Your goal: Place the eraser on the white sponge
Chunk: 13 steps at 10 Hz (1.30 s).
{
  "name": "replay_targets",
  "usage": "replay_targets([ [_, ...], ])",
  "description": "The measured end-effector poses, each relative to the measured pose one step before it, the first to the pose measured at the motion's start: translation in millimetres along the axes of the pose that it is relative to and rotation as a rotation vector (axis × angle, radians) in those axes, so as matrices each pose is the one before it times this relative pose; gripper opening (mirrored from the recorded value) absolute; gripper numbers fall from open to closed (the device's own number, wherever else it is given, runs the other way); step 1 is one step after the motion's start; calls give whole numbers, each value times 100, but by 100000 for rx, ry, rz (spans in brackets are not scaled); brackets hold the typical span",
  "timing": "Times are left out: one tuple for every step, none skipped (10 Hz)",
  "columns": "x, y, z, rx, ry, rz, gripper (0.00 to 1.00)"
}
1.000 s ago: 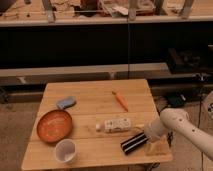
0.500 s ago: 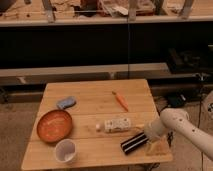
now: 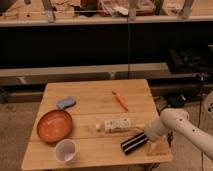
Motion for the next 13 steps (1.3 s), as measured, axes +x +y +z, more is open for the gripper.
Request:
replay_targets([
  [-4, 36, 3, -73, 90, -33, 70],
  [-51, 102, -98, -712, 1156, -120, 61],
  [-224, -215, -58, -956, 3218, -199, 50],
  [-299, -252, 3, -1108, 1523, -216, 39],
  [-154, -60, -18, -420, 92, 65, 33],
  [-168, -23, -44, -651, 64, 356, 20],
  [-114, 22, -13, -526, -167, 395, 10],
  [-143, -95, 31, -280, -631, 295, 2],
  [-156, -74, 16, -47, -1204, 39, 0],
  [-84, -75, -365, 819, -2502, 410, 0],
  [-204, 135, -657, 604, -2232, 382, 0],
  [-365, 177, -1164, 1208, -1897, -60, 0],
  [-558, -208, -1669, 1704, -1313, 38, 0],
])
